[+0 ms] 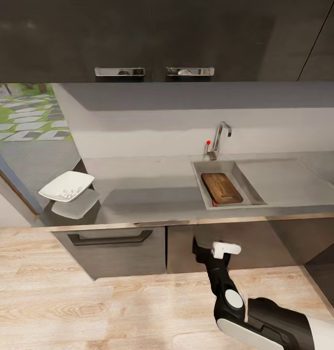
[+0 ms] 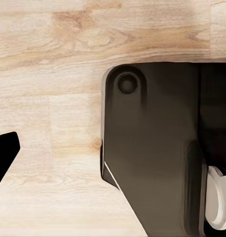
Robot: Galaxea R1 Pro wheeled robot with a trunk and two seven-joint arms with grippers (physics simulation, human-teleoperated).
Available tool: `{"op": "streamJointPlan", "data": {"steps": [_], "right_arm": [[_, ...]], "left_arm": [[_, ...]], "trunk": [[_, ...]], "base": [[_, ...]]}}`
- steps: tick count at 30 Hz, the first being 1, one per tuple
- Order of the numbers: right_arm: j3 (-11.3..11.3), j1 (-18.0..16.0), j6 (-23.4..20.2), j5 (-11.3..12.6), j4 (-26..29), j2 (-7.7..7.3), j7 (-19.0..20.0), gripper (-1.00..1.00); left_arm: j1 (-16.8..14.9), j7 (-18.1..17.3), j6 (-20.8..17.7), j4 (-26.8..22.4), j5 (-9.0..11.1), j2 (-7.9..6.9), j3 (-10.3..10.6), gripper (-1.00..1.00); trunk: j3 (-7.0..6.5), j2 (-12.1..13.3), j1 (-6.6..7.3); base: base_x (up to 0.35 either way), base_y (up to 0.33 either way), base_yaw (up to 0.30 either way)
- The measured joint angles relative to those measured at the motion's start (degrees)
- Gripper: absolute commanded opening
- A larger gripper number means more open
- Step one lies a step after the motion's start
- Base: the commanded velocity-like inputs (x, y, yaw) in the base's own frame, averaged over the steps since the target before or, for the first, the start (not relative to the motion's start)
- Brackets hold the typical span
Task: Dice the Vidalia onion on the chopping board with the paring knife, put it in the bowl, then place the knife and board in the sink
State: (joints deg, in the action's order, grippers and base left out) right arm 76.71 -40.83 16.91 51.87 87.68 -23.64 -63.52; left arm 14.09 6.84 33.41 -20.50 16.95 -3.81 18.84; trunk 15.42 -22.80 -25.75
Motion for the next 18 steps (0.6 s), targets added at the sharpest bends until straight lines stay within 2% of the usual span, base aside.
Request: {"op": "streamJointPlan", "data": {"steps": [5, 6, 7, 9, 12, 13, 14, 15, 17, 18], "right_arm": [[13.12, 0.04, 9.61, 0.12, -10.59, 0.28, 0.10, 1.00], [17.11, 0.07, 12.47, 0.79, -14.20, 0.63, 0.10, 1.00], [21.03, 0.14, 15.57, 2.31, -17.95, 1.18, 0.12, 1.00], [26.30, 0.55, 19.94, 6.10, -22.72, 2.03, 0.70, 1.00], [33.87, 2.45, 26.11, 13.90, -28.87, 3.15, 4.79, 1.00], [35.58, 3.22, 27.85, 16.68, -30.73, 3.44, 6.96, 1.00], [36.29, 3.71, 28.59, 18.07, -31.64, 3.57, 8.21, 1.00], [37.28, 4.87, 29.67, 20.74, -33.34, 3.74, 10.82, 1.00], [38.32, 7.74, 30.78, 25.30, -37.42, 4.20, 17.08, 1.00], [38.57, 9.06, 30.95, 27.35, -40.24, 4.89, 20.66, 1.00]], "left_arm": [[-0.81, 0.02, -0.19, -0.74, -0.01, -0.02, 0.00, 1.00], [-1.42, 0.05, -0.26, -0.90, -0.01, -0.05, 0.00, 1.00], [-1.99, 0.07, -0.30, -1.00, -0.01, -0.08, 0.00, 1.00], [-2.70, 0.10, -0.36, -1.04, 0.00, -0.13, 0.00, 1.00], [-3.56, 0.16, -0.41, -1.03, 0.01, -0.15, 0.00, 1.00], [-3.69, 0.17, -0.42, -1.02, 0.03, -0.16, 0.00, 1.00], [-3.73, 0.17, -0.42, -0.99, 0.05, -0.16, 0.00, 1.00], [-3.79, 0.17, -0.42, -0.97, 0.05, -0.16, 0.00, 1.00], [-3.86, 0.18, -0.42, -0.93, 0.07, -0.16, -0.01, 1.00], [-3.88, 0.18, -0.42, -0.91, 0.07, -0.16, 0.00, 1.00]], "trunk": [[0.00, 0.00, 0.00], [0.00, 0.00, 0.00], [0.00, 0.00, 0.00], [0.00, 0.00, 0.00], [0.00, 0.00, 0.00], [0.00, 0.00, 0.00], [0.00, 0.00, 0.00], [0.00, 0.00, 0.00], [0.00, 0.00, 0.00], [0.00, 0.00, 0.00]], "base": [[0.000, 0.000, 0.000], [0.000, 0.000, 0.000], [0.000, 0.000, 0.000], [0.000, 0.000, 0.000], [0.000, 0.000, 0.000], [0.000, 0.000, 0.000], [0.000, 0.000, 0.000], [0.000, 0.000, 0.000], [0.000, 0.000, 0.000], [0.000, 0.000, 0.000]]}}
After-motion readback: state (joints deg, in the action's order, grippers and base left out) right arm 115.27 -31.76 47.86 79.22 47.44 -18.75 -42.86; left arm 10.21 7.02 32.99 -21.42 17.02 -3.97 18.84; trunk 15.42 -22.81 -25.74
